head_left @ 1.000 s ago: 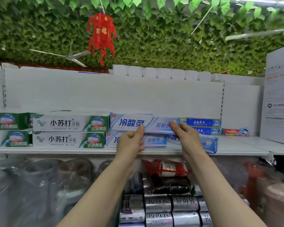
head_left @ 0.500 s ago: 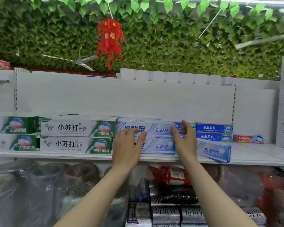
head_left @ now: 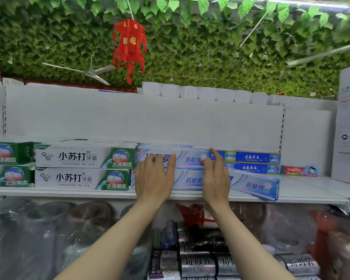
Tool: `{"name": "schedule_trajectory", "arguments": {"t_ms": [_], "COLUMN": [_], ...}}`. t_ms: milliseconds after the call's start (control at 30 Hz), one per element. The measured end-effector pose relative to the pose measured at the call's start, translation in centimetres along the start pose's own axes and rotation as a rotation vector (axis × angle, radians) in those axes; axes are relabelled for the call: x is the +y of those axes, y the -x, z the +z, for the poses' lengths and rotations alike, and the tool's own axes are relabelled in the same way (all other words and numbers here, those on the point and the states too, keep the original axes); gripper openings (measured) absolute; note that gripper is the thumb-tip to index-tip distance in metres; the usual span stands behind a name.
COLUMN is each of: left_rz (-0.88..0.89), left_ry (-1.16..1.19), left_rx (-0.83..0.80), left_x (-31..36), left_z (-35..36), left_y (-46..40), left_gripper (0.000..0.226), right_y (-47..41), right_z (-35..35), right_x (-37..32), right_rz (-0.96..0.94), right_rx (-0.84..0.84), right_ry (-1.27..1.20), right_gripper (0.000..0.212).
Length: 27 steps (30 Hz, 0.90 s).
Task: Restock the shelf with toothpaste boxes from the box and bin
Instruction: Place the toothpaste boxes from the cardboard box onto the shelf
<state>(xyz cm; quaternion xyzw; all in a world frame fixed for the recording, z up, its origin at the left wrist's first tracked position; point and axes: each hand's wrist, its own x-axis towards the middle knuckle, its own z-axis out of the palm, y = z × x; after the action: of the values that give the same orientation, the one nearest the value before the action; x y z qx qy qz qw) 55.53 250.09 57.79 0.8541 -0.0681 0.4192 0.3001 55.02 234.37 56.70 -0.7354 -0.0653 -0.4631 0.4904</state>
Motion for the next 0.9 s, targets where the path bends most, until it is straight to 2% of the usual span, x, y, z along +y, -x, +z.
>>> {"name": "schedule_trajectory", "arguments": {"t_ms": [100, 233, 300, 367, 633, 767, 900], "left_rz": [0.006, 0.000, 0.005, -0.002, 0.023, 0.054, 0.047], "left_ry": [-0.090, -0.157, -0.181, -0.169, 0.219, 0.378, 0.430], "left_rx": [-0.043, -0.120, -0.135, -0.124, -0.088, -0.133, -0.185], "left_x": [0.1, -0.2, -0.2, 0.0, 4.6, 8.2, 10.5], "left_z": [0.1, 0.6, 0.7, 0.7, 1.3, 2.2, 3.4], "left_y": [-0.5, -1.5, -1.6, -1.5, -0.5, 1.2, 2.6], "left_gripper": [0.071, 0.079, 0.087, 0.081, 0.075, 0.067, 0.047], "right_y": [-0.4, -1.1, -1.3, -1.4, -0.8, -0.7, -0.4], "right_z": [0.6, 0.8, 0.8, 0.7, -2.1, -4.9, -9.0], "right_x": [0.1, -0.1, -0.2, -0.2, -0.7, -0.5, -0.3], "right_rz": [0.039, 0.102, 0.131, 0.155, 0.156, 0.138, 0.093], "right_rx": [-0.035, -0.114, -0.153, -0.162, -0.098, -0.049, 0.115], "right_ry": [0.014, 0.020, 0.014, -0.001, -0.131, -0.117, -0.065], "right_gripper": [0.059, 0.048, 0.050, 0.050, 0.049, 0.059, 0.045]}}
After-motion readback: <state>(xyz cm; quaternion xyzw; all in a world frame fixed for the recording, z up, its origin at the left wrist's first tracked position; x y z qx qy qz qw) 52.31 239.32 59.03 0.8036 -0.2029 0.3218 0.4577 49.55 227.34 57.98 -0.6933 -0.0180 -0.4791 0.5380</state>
